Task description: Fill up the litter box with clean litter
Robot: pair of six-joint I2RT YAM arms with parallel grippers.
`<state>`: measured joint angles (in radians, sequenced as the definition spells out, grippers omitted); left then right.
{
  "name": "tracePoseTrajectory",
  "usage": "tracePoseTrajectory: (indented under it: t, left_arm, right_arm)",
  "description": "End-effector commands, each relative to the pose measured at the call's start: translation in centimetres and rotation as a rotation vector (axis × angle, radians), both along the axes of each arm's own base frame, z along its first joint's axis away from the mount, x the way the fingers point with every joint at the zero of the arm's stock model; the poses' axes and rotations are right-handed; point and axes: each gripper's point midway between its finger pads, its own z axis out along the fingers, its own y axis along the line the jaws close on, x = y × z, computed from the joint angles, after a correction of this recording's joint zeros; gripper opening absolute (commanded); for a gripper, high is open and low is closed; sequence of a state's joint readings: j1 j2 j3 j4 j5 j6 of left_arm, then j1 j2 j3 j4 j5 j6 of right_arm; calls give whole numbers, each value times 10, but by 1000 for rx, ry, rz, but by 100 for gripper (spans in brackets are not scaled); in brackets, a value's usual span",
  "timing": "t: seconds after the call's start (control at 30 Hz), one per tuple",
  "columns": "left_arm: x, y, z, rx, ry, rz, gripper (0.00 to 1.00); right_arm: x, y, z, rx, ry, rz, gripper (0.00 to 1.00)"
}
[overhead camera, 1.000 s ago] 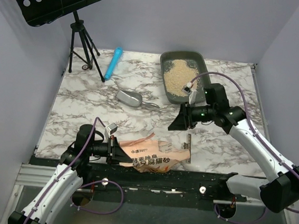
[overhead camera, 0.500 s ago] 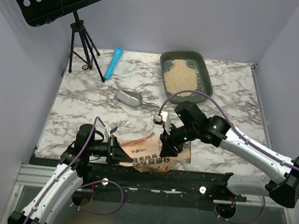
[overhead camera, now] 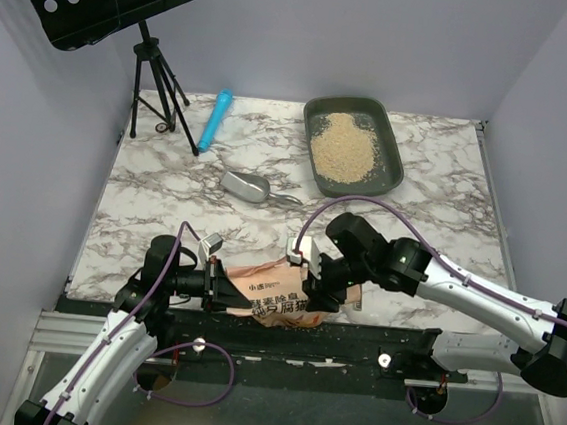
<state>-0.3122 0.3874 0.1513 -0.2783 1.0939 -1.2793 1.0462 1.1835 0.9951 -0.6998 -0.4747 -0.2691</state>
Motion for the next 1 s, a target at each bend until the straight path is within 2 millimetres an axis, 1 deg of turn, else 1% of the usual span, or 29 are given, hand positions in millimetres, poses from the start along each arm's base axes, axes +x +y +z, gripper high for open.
tracePoseTrajectory:
  t: [0.0,0.1,0.13,0.3,0.37,0.47,0.53,0.7,0.87,0.93,0.97]
  left_arm:
    - [-1,0,2,8,29,0,0]
    - [-1,-1,2,6,29,1,0]
    - [0,-1,3,5,26,3,0]
    - [4,-2,5,-2,24,7,0]
    - [5,-2,6,-2,22,9,0]
    - [6,-3,9,-4,16,7,0]
    - [6,-3,10,-3,12,6,0]
    - [6,-3,10,-4,9,4,0]
    - [7,-4,14,-17,1,4,0]
    - [8,-4,15,-19,0,5,0]
    - [9,-4,16,-21,-4,5,0]
  right_arm:
    - [10,7,-3,29,-95,29,55]
    - [5,4,-11,17,-82,53,55]
    - [-1,2,-16,9,-64,65,55]
    - [-12,-3,-34,-20,-21,62,54]
    - [-14,-4,-38,-22,-18,54,55]
    - [-16,-1,-37,-16,-1,52,55]
    - [-17,0,-40,-33,12,56,53]
    - [-12,-2,-50,-94,15,42,39]
    - [-14,-7,-51,-134,33,47,25]
    - [-17,-11,-52,-159,49,49,13]
    - [-16,-12,-52,-164,48,44,4]
